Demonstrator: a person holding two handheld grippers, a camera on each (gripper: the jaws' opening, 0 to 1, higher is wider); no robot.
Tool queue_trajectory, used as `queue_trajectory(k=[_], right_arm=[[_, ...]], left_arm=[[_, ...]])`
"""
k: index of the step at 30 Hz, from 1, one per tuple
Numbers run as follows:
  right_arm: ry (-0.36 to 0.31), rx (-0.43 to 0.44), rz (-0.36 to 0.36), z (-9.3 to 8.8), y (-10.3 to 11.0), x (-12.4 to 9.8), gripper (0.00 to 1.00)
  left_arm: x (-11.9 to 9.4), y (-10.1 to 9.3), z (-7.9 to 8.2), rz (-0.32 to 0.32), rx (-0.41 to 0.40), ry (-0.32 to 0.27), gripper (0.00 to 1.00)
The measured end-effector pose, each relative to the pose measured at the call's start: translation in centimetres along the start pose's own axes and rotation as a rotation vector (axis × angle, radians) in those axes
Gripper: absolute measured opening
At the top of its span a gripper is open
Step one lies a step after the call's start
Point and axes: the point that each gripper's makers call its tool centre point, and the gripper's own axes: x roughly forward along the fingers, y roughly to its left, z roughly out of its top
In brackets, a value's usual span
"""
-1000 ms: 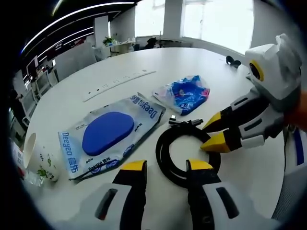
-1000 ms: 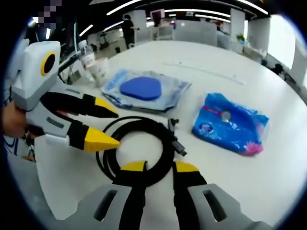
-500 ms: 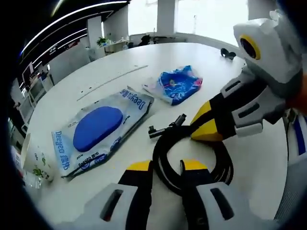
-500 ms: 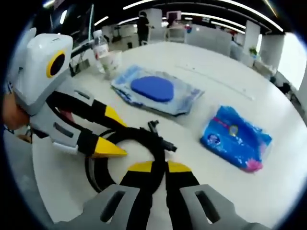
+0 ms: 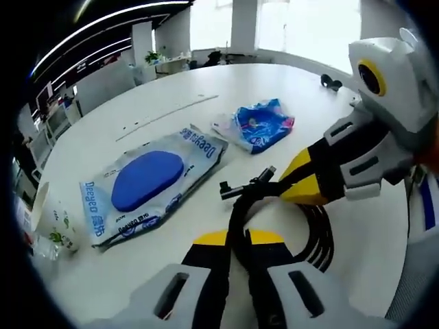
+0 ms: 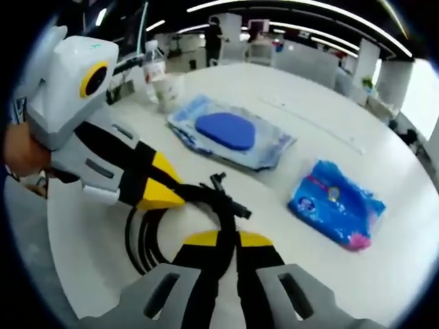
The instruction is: Arrange the tabletop items into an orderly group along one side of the table until the central work area is clear of visible clutter.
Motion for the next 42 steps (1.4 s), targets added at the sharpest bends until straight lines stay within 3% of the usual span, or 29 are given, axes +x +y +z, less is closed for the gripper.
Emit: queue_trajectory(k=[19,29,42], right_arm=[[-0.039,-0.027,0.014,2.4,1.6,-1.1,0.03],[-0.024,-0.078,0.058,2.8,3.0,-0.1,0.04],[0.007,-0.077,0.097,2.1,3.6,1.4,0.04]], left_arm=[[-2.9,0.9,0.7,0.037,-0.006,-0.027,0.04],[-3.7,1.8,-0.8,0.060,-0.048,-0.016,0.04],[-3.0,2.2,-2.3,0.059,-0.058,0.017,0.05]])
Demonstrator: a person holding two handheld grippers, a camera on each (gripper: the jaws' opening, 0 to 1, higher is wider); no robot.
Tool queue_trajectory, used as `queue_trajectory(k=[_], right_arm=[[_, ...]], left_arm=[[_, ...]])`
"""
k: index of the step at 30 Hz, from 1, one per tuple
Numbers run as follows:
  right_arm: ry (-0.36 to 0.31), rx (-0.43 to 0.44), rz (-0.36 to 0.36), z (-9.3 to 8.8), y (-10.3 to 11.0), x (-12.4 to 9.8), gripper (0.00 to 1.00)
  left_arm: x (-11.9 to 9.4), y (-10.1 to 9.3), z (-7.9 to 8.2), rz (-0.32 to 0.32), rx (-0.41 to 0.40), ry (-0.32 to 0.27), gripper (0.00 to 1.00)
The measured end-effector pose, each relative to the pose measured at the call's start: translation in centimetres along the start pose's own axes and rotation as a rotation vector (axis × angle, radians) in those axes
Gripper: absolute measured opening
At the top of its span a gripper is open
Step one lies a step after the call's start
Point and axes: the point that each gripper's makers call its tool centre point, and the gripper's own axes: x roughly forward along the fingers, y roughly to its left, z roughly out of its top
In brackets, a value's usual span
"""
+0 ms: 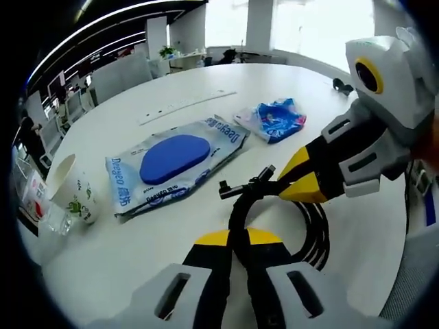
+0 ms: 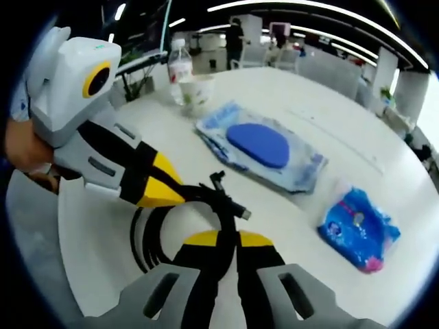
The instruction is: Arrange the tabletop items into an orderly group along one side of the table until the central work area is clear of visible clutter.
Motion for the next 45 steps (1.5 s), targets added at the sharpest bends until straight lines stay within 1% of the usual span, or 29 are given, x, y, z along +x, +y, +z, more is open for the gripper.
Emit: queue_trajectory(k=[3,10,20,25,26,29,31,32,34,35,36,37,38,39,40,42,43,45], right_arm=[[0.019,0.019,0.007,-0.4,0.1,0.4,0.04],[0.035,0.031,0.019,-0.9,0.0,0.8,0.05],[0.032,0.042,0.025,-0.7,-0.1,1.0,0.05],[0.021,0.033,0.014,-0.7,-0.1,1.1,0.06],[0.019,0.032,0.011,-0.7,-0.1,1.0,0.07],[0.005,0.018,-0.009,-0.7,-0.3,0.7,0.13],[-0.011,0.046,0.002,-0.5,-0.3,0.6,0.17],[-0.007,0.049,0.001,-0.6,-0.3,0.4,0.18],[-0.019,0.046,-0.015,-0.6,-0.5,0.1,0.19],[-0.021,0.054,-0.020,-0.6,-0.5,0.0,0.19],[-0.010,0.063,-0.024,-0.8,-0.5,0.0,0.18],[0.018,0.078,-0.028,-1.4,-0.5,-0.1,0.17],[0.032,0.083,-0.035,-1.8,-0.6,0.0,0.16],[0.002,0.116,-0.028,-1.4,-0.5,0.2,0.14],[0.010,0.133,-0.025,-1.5,-0.4,0.2,0.13],[0.009,0.117,-0.021,-1.3,-0.1,0.3,0.06],[0.014,0.074,-0.037,-1.2,-0.4,0.3,0.06],[0.013,0.074,-0.040,-1.2,-0.4,0.4,0.06]], left_arm=[[0.3,0.1,-0.3,-0.003,-0.001,0.013,0.06],[0.7,0.3,-0.1,-0.010,-0.005,0.007,0.06],[1.0,0.4,0.0,-0.008,0.009,0.003,0.07],[1.0,0.3,0.1,-0.005,0.043,0.000,0.08],[1.0,0.3,0.1,-0.006,0.052,0.000,0.08],[0.5,0.4,0.4,0.002,0.079,-0.017,0.08],[0.3,0.5,0.6,0.002,0.071,-0.027,0.09],[0.3,0.6,0.5,0.004,0.069,-0.022,0.10],[0.0,0.9,0.6,0.020,0.075,-0.033,0.13],[-0.1,1.0,0.6,0.020,0.068,-0.030,0.13],[-0.1,0.7,0.3,0.006,0.047,-0.021,0.12],[0.0,0.6,0.2,-0.005,0.038,-0.020,0.09],[0.1,0.4,0.2,-0.015,0.033,-0.021,0.07],[0.2,0.4,0.2,-0.009,0.028,-0.016,0.06],[0.3,0.3,0.3,-0.006,0.031,-0.014,0.06],[0.5,0.3,0.4,-0.004,0.019,-0.014,0.06],[0.7,0.3,0.5,0.000,0.028,-0.013,0.06],[0.8,0.4,0.6,0.003,0.039,-0.013,0.06]])
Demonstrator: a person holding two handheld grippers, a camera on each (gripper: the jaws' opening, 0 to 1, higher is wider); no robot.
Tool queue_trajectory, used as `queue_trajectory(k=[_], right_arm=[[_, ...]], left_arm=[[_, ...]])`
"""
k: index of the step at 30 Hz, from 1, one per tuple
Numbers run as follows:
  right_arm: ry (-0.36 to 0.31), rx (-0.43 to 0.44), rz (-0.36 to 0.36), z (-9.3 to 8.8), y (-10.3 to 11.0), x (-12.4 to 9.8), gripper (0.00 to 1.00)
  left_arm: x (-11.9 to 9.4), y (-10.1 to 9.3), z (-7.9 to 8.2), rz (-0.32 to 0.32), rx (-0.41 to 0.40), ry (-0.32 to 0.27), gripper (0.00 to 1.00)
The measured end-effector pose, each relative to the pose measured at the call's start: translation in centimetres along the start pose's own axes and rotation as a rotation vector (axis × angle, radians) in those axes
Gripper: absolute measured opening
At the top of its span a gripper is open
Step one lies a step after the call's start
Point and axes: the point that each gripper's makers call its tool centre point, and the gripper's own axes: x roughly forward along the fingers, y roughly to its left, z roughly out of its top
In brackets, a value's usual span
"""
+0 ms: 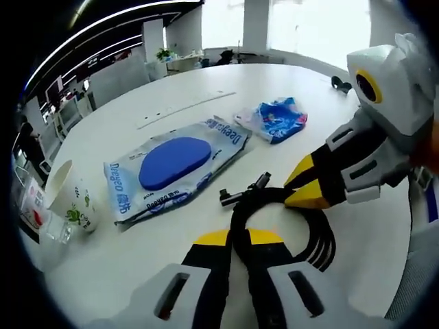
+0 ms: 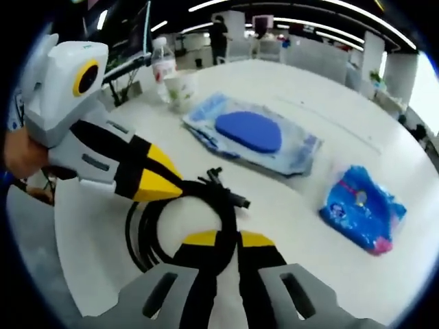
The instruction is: Arrange the tabletop items into an orderly group along one side of the table until the central work area is clear of visible clutter.
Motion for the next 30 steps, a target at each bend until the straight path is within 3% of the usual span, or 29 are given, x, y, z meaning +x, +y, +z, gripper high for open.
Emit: queue_trajectory(k=[9,13,16,18,21,26,30], right_arm=[[-0.026,0.045,0.001,0.1,-0.3,0.1,0.06],[-0.031,0.043,0.005,0.2,-0.2,0.0,0.06],[-0.047,0.024,0.005,0.4,0.0,-0.6,0.08],[-0.076,0.026,0.003,0.9,0.0,-1.0,0.15],[-0.097,0.041,-0.004,1.3,0.0,-1.6,0.27],[-0.134,0.043,-0.029,2.0,-0.1,-2.8,0.43],[-0.142,0.035,-0.039,2.2,-0.1,-3.5,0.51]], left_arm=[[0.1,0.2,0.2,0.006,0.037,-0.008,0.06],[0.0,0.3,0.2,0.005,0.035,-0.009,0.07],[-0.4,0.0,0.1,0.003,0.079,-0.013,0.11],[-0.8,0.2,0.5,0.004,0.062,-0.038,0.19],[-1.3,0.4,1.2,-0.002,0.049,-0.060,0.24],[-2.4,0.6,2.4,0.022,0.086,-0.111,0.40],[-3.0,0.6,2.5,0.031,0.114,-0.111,0.47]])
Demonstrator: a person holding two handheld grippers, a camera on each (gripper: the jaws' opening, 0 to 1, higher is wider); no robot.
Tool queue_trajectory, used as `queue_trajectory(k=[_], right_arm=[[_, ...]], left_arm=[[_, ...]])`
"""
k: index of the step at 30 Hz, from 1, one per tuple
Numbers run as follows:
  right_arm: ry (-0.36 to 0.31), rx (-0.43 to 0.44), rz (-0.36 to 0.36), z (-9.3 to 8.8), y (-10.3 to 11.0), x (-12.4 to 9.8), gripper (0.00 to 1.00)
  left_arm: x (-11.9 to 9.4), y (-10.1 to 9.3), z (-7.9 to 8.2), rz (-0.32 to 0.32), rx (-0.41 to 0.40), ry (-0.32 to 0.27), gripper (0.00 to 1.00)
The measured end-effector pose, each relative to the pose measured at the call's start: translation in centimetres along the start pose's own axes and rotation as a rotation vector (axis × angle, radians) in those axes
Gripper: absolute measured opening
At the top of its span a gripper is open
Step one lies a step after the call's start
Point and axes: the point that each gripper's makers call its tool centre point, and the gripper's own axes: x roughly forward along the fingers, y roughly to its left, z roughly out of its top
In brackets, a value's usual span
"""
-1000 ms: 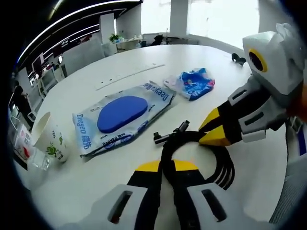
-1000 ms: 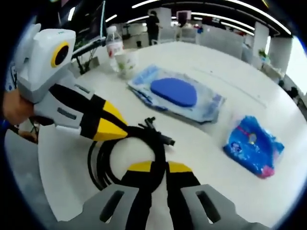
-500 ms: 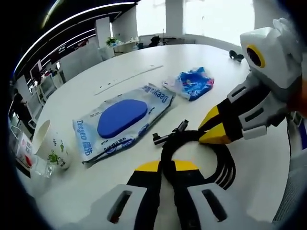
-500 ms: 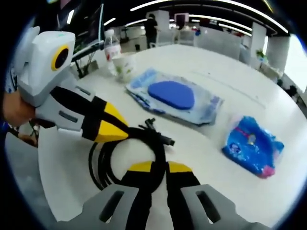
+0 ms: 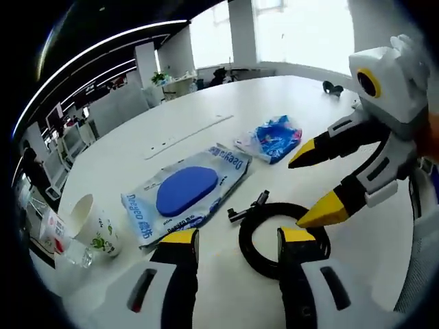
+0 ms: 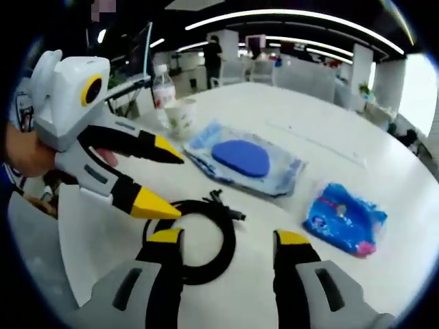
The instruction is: Arrange the tabletop items into an orderly group along one side of the table until the central work area is clear of visible clutter.
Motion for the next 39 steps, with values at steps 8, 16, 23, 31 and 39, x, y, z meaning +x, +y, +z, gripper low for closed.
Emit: queue_trajectory(k=[8,16,23,31,39], right_arm=[[-0.020,-0.021,-0.010,0.5,0.4,-1.5,0.67],[-0.024,-0.052,-0.013,0.8,0.1,-3.0,0.79],[-0.037,-0.073,-0.006,1.7,0.2,-3.4,0.89],[-0.048,-0.098,0.004,2.2,0.4,-3.9,0.98],[-0.050,-0.098,-0.002,1.9,0.5,-4.6,1.00]], left_arm=[[-1.4,0.2,0.6,0.017,0.018,-0.021,0.59],[-3.1,0.2,1.8,0.020,0.008,-0.038,0.72],[-3.8,0.5,2.6,0.028,-0.019,-0.049,0.86],[-5.0,0.8,2.2,0.053,-0.074,-0.061,0.99],[-6.2,1.1,0.9,0.076,-0.109,-0.063,0.99]])
